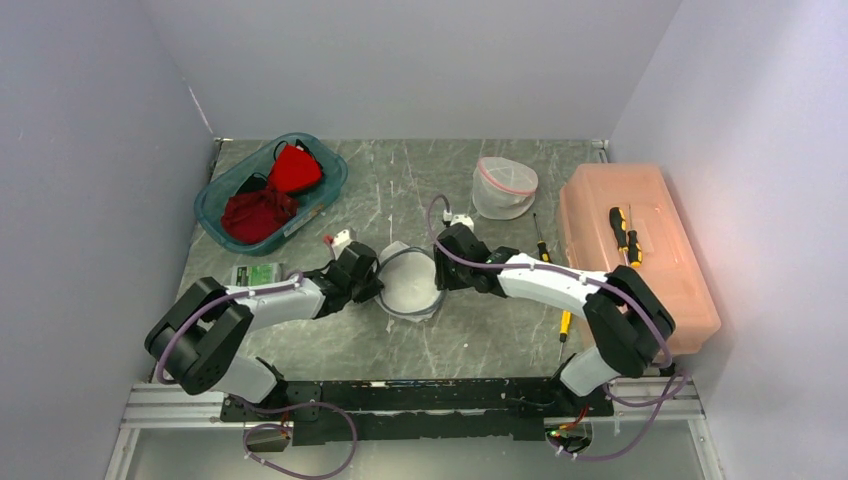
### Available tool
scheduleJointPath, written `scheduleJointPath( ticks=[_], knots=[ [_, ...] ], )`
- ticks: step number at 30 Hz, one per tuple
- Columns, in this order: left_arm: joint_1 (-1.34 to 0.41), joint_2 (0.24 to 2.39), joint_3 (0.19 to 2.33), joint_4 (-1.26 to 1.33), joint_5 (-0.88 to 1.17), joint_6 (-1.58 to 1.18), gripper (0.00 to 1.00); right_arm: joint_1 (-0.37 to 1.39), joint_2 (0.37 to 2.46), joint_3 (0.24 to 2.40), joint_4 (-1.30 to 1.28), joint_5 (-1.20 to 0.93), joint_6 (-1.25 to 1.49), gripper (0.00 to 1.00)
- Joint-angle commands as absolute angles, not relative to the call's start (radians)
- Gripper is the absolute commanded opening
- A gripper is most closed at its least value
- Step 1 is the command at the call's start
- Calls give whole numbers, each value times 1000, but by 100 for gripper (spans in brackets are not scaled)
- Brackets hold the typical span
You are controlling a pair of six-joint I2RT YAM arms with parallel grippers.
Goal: Unzip the laundry bag and remove the bra
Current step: Close the laundry bag at the center of the board.
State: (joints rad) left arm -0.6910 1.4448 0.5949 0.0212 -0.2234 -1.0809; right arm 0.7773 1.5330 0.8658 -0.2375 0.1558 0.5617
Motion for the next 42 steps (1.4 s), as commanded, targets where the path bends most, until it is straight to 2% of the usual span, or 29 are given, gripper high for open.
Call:
scheduleJointPath(
  ticks=[1, 5, 8, 12, 18, 26, 32, 37, 42],
  knots=[
    [-662, 1469, 604, 23, -294, -1040, 3, 766, 1426, 880, -308, 233, 540, 49],
    [-654, 1470, 609, 21, -291, -1031, 3, 773, 1294, 873, -277, 203, 520, 50],
    [-648, 1476, 615, 11, -287, -1028, 3, 775, 1268, 826, -118, 23, 489, 40],
    [-646, 1462, 614, 4, -285, -1025, 3, 776, 1410, 835, 10, -188, 500, 29],
    [-646, 1415, 624, -57, -280, -1012, 9, 777, 1593, 840, 142, -192, 541, 25],
    [-646, 1308, 626, -133, -242, -1004, 28, 776, 1758, 905, 118, -140, 552, 23],
    [-647, 1151, 641, -209, -180, -978, 35, 777, 1809, 928, 80, -112, 555, 23],
    [-649, 1142, 691, -159, -82, -930, 36, 777, 1824, 939, 61, -96, 554, 22],
    [-649, 1278, 785, -148, -47, -879, 25, 778, 1825, 929, 58, -86, 554, 23]
  ],
)
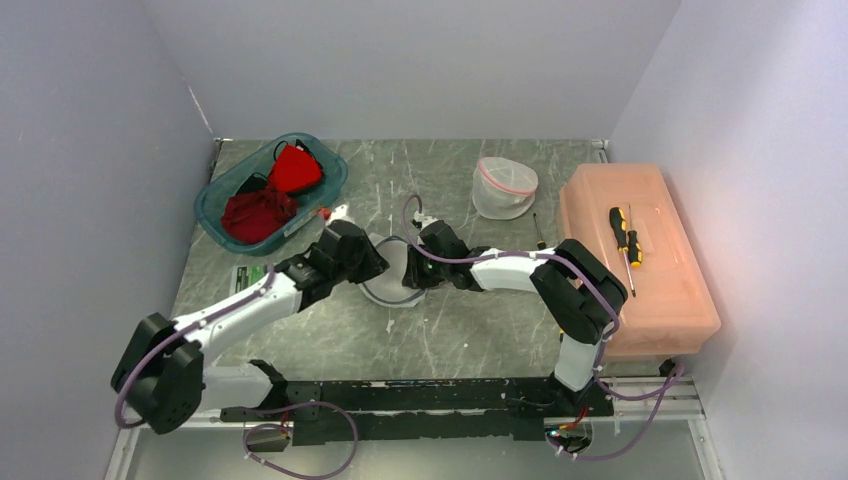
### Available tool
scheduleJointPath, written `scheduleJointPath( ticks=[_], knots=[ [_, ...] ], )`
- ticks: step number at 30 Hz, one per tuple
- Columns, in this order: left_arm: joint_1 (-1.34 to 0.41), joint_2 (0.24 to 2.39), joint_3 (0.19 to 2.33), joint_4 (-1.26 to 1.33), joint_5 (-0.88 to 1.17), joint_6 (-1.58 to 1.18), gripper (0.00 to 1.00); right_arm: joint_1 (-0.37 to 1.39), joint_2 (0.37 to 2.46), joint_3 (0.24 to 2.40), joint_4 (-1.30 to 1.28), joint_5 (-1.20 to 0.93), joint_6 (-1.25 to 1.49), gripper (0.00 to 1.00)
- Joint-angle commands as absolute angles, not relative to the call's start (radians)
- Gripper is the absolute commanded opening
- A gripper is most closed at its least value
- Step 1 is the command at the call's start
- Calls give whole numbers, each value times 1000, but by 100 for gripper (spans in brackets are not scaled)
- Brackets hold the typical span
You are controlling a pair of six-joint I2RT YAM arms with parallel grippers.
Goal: Unzip the laundry bag and remove the bra
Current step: Close the laundry bag at the center of the board.
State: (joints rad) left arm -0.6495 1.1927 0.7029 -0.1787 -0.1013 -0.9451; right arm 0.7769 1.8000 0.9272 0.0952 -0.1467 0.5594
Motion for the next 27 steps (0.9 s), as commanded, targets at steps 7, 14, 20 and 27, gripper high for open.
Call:
scheduleJointPath(
  ticks=[7, 14, 20, 27],
  knots=[
    [-590, 1426, 783, -160, -184, -850, 12, 778, 1794, 898, 72, -101, 560, 23],
    [-532, 1542, 742, -90, -180, -868, 8, 782, 1768, 886, 76, -116, 566, 25],
    [-525, 1591, 701, -34, -186, -886, 7, 789, 1744, 858, 97, -129, 575, 31],
    [-522, 1594, 668, -8, -167, -895, 6, 792, 1712, 861, 95, -152, 580, 37]
  ],
)
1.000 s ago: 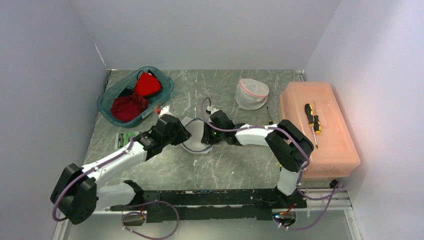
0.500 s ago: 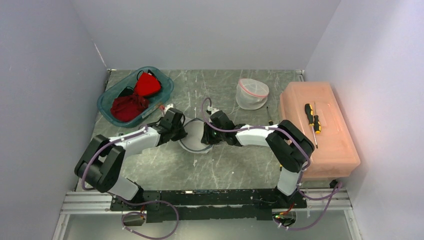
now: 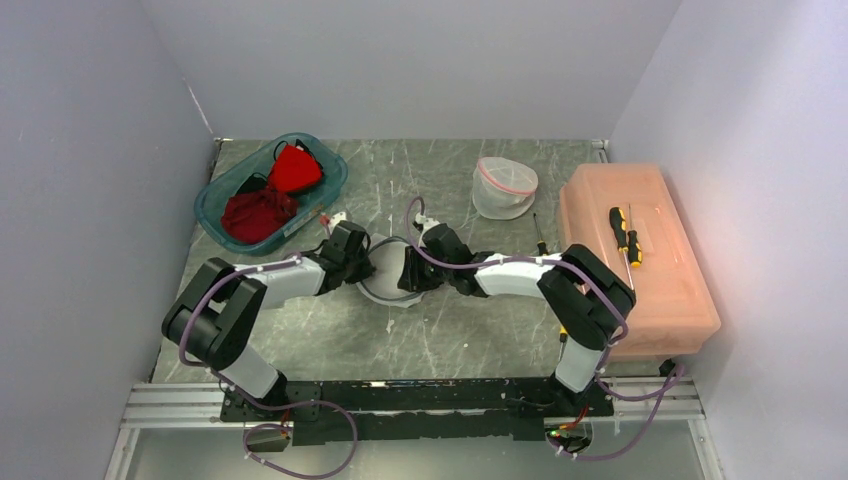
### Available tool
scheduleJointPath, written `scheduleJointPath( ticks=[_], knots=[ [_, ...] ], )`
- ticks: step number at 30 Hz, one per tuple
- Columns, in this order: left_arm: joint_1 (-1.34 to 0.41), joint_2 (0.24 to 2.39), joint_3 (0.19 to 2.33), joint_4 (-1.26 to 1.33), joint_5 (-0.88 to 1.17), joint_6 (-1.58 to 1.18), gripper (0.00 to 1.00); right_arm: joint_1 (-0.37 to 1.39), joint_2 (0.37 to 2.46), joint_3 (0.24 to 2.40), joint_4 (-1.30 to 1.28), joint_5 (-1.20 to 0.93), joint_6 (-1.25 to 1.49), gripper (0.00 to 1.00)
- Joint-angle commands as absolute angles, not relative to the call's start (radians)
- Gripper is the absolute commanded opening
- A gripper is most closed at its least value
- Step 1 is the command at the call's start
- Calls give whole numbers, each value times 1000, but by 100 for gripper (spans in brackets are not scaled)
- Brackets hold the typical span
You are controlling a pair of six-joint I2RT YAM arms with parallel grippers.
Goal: Unzip the laundry bag and remove the bra
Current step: Close the laundry bag at the center of the board.
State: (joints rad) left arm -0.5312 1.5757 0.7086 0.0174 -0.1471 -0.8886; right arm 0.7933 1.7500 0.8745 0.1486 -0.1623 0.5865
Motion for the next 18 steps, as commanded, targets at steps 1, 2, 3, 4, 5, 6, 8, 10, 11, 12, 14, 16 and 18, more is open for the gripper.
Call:
scheduleJointPath(
  ticks=[1, 2, 3, 4, 5, 6, 8, 10, 11, 12, 14, 16, 18],
  knots=[
    [-522, 1578, 669, -16, -165, -892, 6, 792, 1695, 871, 86, -151, 579, 38],
    [-522, 1556, 677, -32, -163, -888, 7, 792, 1677, 881, 70, -145, 576, 39],
    [-523, 1535, 686, -51, -162, -881, 8, 792, 1654, 894, 53, -140, 573, 40],
    [-523, 1515, 694, -67, -162, -877, 9, 792, 1632, 907, 35, -137, 568, 42],
    [-522, 1494, 701, -80, -159, -874, 11, 791, 1612, 922, 15, -133, 563, 43],
    [-523, 1474, 706, -92, -159, -872, 13, 790, 1589, 936, -6, -129, 559, 45],
    [-523, 1431, 713, -116, -153, -872, 17, 790, 1541, 954, -49, -116, 554, 48],
    [-523, 1389, 723, -146, -153, -873, 21, 788, 1494, 961, -80, -101, 549, 51],
    [-522, 1358, 726, -166, -152, -875, 23, 787, 1459, 961, -93, -94, 550, 53],
    [-523, 1334, 730, -184, -151, -875, 25, 786, 1432, 956, -102, -88, 553, 54],
    [-523, 1276, 731, -224, -149, -885, 32, 783, 1382, 939, -116, -76, 557, 58],
    [-523, 1211, 723, -271, -146, -904, 44, 781, 1334, 908, -124, -59, 563, 60],
    [-523, 1143, 702, -314, -134, -951, 58, 778, 1288, 863, -120, -49, 569, 62]
  ],
)
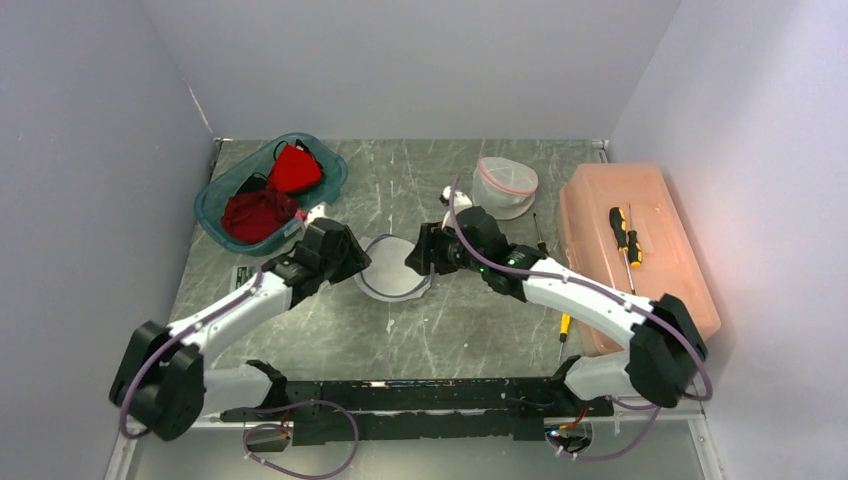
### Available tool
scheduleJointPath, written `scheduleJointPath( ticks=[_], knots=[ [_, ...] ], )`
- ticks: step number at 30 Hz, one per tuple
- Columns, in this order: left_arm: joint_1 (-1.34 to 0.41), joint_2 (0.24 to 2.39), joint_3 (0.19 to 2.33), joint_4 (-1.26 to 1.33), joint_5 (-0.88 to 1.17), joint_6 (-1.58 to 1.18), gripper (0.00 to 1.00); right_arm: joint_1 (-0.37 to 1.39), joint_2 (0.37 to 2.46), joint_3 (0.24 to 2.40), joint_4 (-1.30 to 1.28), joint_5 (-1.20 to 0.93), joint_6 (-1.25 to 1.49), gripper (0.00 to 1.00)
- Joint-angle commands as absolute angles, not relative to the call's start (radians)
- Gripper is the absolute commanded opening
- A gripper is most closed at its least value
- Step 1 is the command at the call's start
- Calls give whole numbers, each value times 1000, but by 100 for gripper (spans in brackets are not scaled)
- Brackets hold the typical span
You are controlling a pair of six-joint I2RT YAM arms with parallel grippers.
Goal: Unzip the laundry bag and remove the bra
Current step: Close the laundry bag at the center of the board.
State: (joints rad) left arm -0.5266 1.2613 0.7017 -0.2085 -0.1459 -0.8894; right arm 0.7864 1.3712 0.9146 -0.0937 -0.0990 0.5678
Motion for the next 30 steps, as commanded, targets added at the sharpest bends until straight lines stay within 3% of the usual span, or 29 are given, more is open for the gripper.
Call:
scheduleJointPath(
  ticks=[1, 4, 5, 7, 20, 30],
  knots=[
    [-523, 1110, 677, -326, -118, -974, 65, 775, 1265, 829, -112, -45, 575, 62],
    [-523, 1032, 609, -324, -56, -1059, 80, 769, 1207, 754, -84, -43, 595, 63],
    [-523, 1014, 588, -318, -39, -1083, 89, 767, 1195, 733, -75, -44, 601, 63],
    [-523, 993, 544, -281, -12, -1132, 94, 768, 1179, 701, -59, -49, 609, 63],
    [-528, 1193, 553, -102, 2, -1060, 93, 767, 1149, 649, -47, -50, 623, 63],
    [-512, 1320, 528, -12, -83, -1059, 68, 767, 1108, 629, -58, -26, 619, 63]
  ],
)
